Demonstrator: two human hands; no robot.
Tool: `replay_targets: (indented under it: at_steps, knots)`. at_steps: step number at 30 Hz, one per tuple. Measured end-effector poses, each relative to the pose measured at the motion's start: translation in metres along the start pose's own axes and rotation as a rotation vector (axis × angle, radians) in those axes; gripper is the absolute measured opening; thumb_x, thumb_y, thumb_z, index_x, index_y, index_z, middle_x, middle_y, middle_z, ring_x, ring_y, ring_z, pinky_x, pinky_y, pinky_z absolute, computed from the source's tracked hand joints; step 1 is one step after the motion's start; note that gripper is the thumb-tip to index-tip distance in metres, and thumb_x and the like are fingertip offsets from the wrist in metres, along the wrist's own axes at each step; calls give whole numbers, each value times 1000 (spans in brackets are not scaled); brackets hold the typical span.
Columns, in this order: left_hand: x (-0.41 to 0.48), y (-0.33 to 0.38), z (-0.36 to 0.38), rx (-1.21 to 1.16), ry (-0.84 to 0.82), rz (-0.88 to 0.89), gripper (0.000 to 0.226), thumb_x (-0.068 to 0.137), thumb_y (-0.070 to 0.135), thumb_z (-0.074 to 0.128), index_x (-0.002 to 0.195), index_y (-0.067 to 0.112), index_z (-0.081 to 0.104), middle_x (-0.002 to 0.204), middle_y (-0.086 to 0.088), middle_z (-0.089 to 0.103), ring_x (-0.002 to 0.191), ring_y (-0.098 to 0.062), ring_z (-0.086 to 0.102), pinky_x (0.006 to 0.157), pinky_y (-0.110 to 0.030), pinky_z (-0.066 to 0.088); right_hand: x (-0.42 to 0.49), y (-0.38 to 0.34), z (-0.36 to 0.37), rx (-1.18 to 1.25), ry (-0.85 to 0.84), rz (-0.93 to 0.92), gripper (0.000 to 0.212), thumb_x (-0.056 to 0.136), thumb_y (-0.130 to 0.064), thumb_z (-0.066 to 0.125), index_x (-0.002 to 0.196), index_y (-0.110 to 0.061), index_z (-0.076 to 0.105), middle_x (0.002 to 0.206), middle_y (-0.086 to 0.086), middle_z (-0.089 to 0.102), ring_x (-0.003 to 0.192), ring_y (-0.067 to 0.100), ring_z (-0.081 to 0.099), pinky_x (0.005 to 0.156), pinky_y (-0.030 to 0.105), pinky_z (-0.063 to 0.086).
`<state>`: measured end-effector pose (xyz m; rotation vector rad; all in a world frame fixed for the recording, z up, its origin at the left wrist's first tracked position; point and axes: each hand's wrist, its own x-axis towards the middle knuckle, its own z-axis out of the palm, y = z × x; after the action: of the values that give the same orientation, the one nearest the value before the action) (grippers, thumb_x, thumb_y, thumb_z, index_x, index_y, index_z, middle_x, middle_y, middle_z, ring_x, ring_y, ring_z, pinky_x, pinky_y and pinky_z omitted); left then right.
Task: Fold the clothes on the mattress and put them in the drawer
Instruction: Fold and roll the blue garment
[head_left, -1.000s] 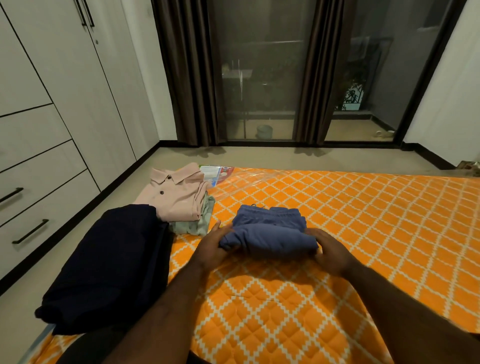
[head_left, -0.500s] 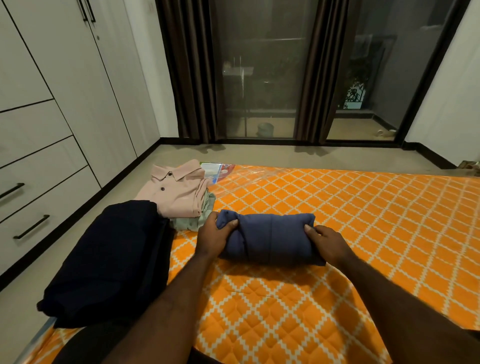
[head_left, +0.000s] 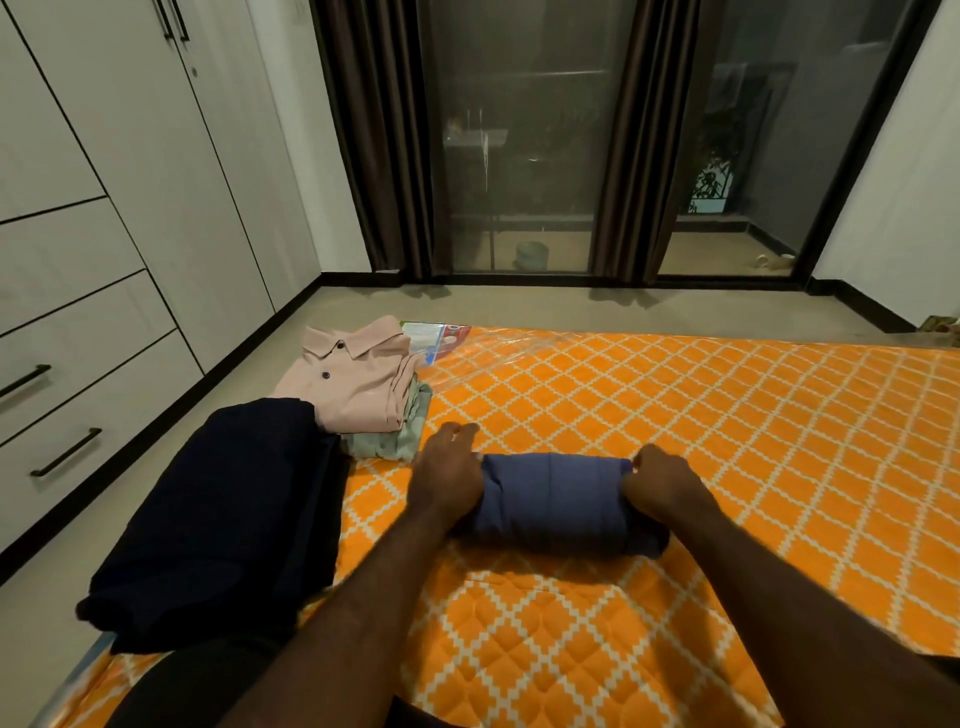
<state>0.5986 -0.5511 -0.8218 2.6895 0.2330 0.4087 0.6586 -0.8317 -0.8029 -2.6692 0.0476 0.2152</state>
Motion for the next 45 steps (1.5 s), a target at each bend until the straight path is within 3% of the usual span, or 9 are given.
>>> replay_targets:
  at_steps: [6,11,16,23,29,33,37,40,45]
  knots:
    - [-26,57,19,26,-77,339,63,100,43,24,147,9,48,153,-12,47,146,-31,36,119,-47,26,-20,-45,18,-121,440,-676,45,93,-26,49,132,-8,63,134,13,64,136,36,51,104,46,46]
    - [-34,40,47,105,-291,261,56,98,33,33,134,-1,59,133,-20,63,121,-37,63,99,-48,51,-28,-35,58,-399,35,-604,56,109,-48,23,152,-17,42,160,2,41,156,26,19,122,49,20]
    - [-31,35,55,96,-405,246,60,109,38,24,161,10,16,168,-9,18,155,-26,14,126,-43,9,-29,-35,59,-418,3,-585,52,108,-48,24,143,-18,48,145,2,56,136,25,46,111,46,31]
    - [-35,28,52,75,-310,297,57,106,41,29,158,16,29,163,-5,31,151,-23,23,125,-41,12,-28,-37,58,-361,-92,-480,64,106,-53,18,153,-16,40,148,7,54,134,28,51,114,48,33]
    - [-38,27,41,227,-64,176,62,96,53,28,137,17,56,140,-14,54,130,-33,49,113,-52,34,-40,-43,61,-352,-25,-302,50,105,-52,27,129,-15,51,127,12,63,113,34,61,98,46,44]
    - [-35,46,20,368,80,70,29,82,42,72,88,13,72,83,-8,68,69,-25,63,55,-28,45,-52,-48,58,-256,18,-154,49,105,-50,31,129,-13,53,132,14,61,121,36,57,102,46,40]
    - [-39,68,-6,180,-464,-267,67,104,60,33,105,7,74,101,-9,73,94,-28,69,76,-31,53,-48,-48,45,-210,-83,-57,60,101,-59,34,137,-14,49,139,14,56,126,36,54,106,49,37]
    - [-50,66,-9,-268,-823,-568,94,98,73,23,114,-10,67,96,-27,72,70,-34,68,76,-42,60,-47,-43,38,-160,-116,-28,71,96,-67,40,140,-12,48,141,14,55,125,38,55,100,47,47]
    - [-41,47,21,-802,-556,-596,77,80,65,70,131,9,60,104,-11,72,82,-32,71,68,-41,60,-33,-22,39,335,-304,151,96,72,-80,67,127,-2,60,115,18,68,94,37,69,69,40,59]
